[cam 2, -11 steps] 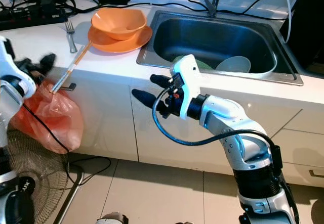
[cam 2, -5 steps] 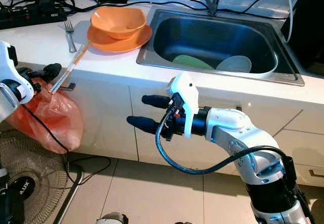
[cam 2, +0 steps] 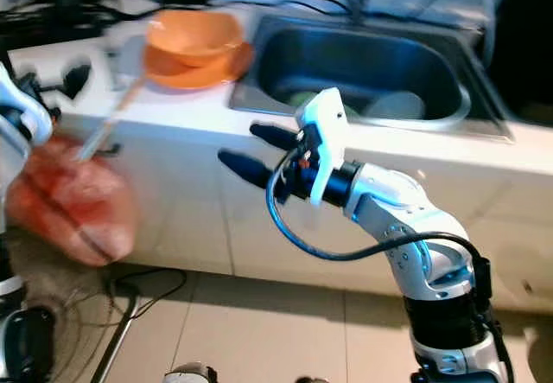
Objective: Kitchen organization
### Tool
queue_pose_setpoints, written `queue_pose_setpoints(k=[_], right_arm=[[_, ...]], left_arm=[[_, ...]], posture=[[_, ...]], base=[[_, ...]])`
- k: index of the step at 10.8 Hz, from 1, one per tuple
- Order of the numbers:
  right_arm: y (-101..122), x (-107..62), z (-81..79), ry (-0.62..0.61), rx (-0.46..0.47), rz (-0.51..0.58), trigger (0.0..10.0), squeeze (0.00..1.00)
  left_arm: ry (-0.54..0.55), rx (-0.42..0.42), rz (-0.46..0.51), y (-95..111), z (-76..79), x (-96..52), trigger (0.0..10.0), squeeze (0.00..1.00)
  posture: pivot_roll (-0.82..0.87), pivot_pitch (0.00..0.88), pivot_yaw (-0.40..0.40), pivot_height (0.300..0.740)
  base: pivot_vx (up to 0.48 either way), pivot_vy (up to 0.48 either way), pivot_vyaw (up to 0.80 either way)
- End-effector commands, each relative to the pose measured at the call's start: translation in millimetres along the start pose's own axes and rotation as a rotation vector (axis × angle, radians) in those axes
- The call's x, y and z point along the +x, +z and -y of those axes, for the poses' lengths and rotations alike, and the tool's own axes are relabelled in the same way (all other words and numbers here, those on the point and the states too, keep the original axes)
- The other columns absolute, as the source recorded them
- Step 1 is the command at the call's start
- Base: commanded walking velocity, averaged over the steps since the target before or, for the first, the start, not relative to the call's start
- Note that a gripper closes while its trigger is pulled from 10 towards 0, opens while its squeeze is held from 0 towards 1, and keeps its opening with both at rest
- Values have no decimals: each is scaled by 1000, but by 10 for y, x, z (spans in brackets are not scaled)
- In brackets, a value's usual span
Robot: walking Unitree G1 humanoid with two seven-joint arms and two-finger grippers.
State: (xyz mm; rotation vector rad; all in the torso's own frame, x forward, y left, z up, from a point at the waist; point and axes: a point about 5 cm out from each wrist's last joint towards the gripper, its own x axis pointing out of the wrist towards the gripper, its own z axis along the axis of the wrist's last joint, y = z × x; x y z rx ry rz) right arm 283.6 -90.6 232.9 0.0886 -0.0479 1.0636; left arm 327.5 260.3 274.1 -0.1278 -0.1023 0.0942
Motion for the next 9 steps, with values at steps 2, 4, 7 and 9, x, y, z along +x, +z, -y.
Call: queue_pose_setpoints(k=[2, 4, 7, 9], right_arm=[[57, -13, 67, -45, 3, 38, 10000, 0], [66, -10, 62, -54, 2, 49, 10000, 0], [67, -10, 58, -61, -1, 52, 10000, 0], [68, -1, 63, -67, -6, 50, 10000, 0]], left_arm=[[1, -1, 37, 9, 80, -15, 10000, 0], [9, -10, 32, -47, 109, -17, 10000, 0], [8, -15, 29, -63, 136, -7, 10000, 0], [16, -17, 21, -73, 132, 2, 10000, 0]], posture=[[185, 80, -46, 740], [182, 83, -44, 740], [178, 84, -42, 740], [177, 86, -42, 740]], base=[[0, 0, -369], [0, 0, 0], [0, 412, 0], [0, 450, 0]])
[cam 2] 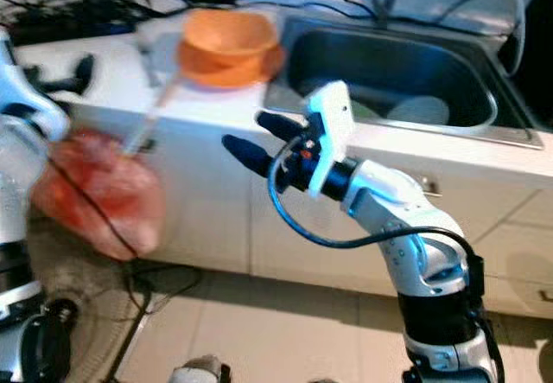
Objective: Kitchen organization
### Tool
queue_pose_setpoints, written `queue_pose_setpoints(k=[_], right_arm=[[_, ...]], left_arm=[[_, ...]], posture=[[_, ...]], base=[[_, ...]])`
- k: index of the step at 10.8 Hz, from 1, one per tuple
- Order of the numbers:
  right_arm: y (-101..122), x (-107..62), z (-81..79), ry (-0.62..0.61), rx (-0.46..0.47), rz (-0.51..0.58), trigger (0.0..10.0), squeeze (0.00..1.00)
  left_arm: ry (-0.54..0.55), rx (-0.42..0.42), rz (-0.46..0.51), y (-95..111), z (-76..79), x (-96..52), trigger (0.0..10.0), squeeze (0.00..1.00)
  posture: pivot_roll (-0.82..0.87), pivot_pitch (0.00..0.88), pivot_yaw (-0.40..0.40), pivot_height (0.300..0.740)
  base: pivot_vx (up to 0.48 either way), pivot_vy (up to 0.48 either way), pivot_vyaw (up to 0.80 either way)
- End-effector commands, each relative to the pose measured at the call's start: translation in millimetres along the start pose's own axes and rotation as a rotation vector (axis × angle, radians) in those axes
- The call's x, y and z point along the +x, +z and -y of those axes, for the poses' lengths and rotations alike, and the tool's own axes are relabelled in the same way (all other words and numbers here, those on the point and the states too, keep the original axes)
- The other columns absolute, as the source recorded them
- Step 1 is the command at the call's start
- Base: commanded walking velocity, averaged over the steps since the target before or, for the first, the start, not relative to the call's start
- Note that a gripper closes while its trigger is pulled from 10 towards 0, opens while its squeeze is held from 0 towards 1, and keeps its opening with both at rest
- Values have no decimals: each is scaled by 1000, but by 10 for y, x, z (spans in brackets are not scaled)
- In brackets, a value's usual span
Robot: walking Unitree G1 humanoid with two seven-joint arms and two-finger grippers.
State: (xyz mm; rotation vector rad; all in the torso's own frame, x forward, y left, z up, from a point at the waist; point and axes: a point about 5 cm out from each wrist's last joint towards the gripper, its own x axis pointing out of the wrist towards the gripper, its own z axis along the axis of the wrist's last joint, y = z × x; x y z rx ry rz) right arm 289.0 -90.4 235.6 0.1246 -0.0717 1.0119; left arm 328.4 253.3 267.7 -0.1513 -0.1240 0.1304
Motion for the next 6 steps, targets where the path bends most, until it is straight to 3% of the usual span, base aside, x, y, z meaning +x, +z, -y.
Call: queue_pose_setpoints(k=[1, 3, 6], right_arm=[[42, -28, 20, -17, -25, 11, 10000, 0], [39, -27, 22, -22, -29, 10, 10000, 0], [31, -37, 19, -32, -37, 8, 10000, 0]], left_arm=[[-23, 8, 8, 0, 68, 1, 10000, 0], [-57, 27, 18, -9, 89, -23, 10000, 0], [-105, 15, 35, -30, 179, -47, 10000, 0]], posture=[[177, 86, -42, 740], [175, 87, -41, 740], [166, 91, -39, 740]], base=[[0, 0, 0], [0, 0, 0], [305, 0, 0]])
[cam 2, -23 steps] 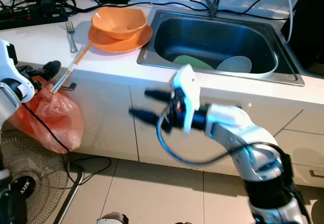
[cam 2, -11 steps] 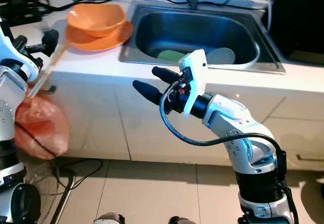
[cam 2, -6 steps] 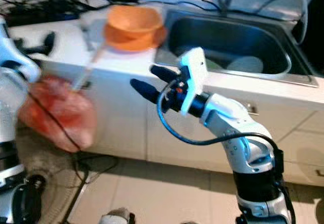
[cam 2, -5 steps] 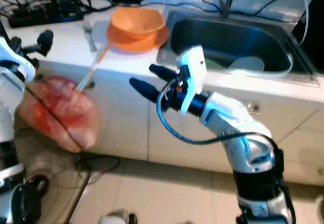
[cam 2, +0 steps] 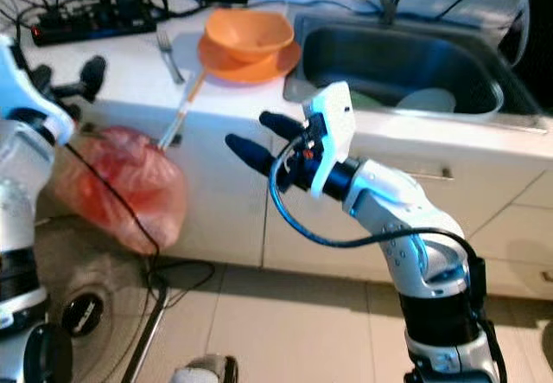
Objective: Kitchen organization
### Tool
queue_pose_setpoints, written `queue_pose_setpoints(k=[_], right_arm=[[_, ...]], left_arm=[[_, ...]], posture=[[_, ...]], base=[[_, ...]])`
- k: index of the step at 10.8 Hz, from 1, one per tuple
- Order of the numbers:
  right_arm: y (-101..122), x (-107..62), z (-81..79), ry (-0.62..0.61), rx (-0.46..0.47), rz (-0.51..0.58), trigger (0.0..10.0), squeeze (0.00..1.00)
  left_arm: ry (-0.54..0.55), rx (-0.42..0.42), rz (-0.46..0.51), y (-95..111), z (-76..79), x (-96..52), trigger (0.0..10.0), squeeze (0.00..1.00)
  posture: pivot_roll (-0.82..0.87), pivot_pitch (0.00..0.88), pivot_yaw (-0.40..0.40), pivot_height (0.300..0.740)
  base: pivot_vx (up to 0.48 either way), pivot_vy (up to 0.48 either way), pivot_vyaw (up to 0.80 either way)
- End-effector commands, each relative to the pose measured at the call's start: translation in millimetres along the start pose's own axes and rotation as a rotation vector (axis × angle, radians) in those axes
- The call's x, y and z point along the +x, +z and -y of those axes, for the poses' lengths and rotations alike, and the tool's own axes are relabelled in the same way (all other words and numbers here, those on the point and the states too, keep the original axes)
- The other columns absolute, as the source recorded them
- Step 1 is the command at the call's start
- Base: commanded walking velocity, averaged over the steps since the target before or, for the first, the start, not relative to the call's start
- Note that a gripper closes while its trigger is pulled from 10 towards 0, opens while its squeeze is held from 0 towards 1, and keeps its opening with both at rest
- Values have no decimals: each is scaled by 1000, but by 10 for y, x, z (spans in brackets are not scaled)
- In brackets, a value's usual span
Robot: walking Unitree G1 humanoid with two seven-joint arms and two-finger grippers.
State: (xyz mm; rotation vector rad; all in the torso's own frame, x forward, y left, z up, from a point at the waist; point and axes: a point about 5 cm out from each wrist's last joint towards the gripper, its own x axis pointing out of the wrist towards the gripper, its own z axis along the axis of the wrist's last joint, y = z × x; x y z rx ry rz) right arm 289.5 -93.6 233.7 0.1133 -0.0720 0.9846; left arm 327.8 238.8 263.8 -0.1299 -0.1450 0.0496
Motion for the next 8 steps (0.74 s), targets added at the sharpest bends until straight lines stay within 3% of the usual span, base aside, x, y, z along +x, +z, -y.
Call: queue_pose_setpoints(k=[1, 7, 8], right_arm=[[45, -13, -3, -6, -27, 12, 10000, 0], [32, -12, 9, -15, -35, 3, 10000, 0], [30, -9, 10, -17, -36, 4, 10000, 0]], left_arm=[[-18, 14, 19, 30, 41, -17, 10000, 0], [-23, -8, 13, 4, 62, -27, 10000, 0], [-33, -4, 1, -13, 90, -25, 10000, 0]], posture=[[166, 93, -40, 740], [163, 96, -42, 740], [163, 97, -41, 740]], base=[[394, 0, 0], [306, 0, 0], [0, 0, 0]])
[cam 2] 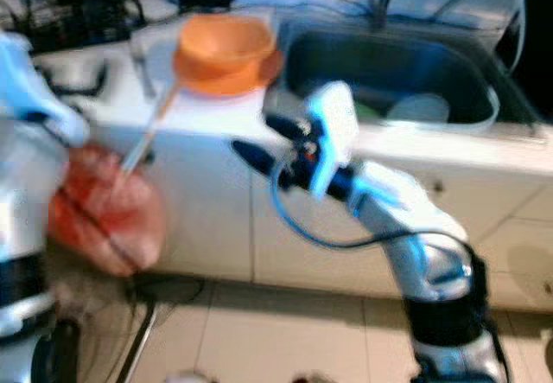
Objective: Kitchen organization
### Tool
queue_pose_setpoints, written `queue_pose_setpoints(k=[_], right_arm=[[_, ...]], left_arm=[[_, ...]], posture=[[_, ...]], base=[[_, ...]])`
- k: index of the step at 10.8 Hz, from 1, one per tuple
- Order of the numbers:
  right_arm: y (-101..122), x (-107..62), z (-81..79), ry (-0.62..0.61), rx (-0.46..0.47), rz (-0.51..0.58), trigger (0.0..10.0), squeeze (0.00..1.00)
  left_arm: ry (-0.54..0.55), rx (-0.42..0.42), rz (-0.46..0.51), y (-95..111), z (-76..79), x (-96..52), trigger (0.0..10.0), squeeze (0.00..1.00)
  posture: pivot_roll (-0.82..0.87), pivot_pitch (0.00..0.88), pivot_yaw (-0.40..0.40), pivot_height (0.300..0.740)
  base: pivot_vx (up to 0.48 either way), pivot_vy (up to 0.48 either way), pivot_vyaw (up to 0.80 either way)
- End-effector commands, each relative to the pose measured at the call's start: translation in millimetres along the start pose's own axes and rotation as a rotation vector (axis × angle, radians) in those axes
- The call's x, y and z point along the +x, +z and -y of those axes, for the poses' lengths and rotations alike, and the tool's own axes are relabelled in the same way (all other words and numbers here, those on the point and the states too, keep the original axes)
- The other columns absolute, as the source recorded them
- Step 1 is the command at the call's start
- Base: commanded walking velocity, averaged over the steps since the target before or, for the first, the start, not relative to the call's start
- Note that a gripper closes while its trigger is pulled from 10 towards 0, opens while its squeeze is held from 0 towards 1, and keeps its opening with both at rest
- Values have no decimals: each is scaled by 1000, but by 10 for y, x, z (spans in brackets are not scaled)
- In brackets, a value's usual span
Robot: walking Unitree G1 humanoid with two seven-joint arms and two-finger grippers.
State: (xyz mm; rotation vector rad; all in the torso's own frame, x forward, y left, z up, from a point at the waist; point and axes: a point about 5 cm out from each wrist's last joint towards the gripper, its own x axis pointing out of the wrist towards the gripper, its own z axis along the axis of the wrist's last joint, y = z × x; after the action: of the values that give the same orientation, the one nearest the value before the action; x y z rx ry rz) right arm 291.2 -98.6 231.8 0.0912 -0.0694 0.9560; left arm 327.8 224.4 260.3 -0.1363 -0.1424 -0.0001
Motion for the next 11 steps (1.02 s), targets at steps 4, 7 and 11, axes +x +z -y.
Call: queue_pose_setpoints(k=[4, 7, 11], right_arm=[[10, 14, -36, 16, -19, -10, 10000, 0], [-2, 9, -45, 33, -18, -22, 10000, 0], [-22, -17, -76, 41, -19, -34, 10000, 0]], left_arm=[[32, 53, -78, -97, -126, -154, 10000, 0], [-60, 114, -234, -335, -66, -230, 10000, 0], [-185, 210, -314, -335, -60, -45, 10000, 0]], posture=[[170, 100, -42, 740], [174, 100, -40, 740], [159, 100, -18, 740]], base=[[0, 0, 0], [0, 0, 0], [0, 0, 0]])
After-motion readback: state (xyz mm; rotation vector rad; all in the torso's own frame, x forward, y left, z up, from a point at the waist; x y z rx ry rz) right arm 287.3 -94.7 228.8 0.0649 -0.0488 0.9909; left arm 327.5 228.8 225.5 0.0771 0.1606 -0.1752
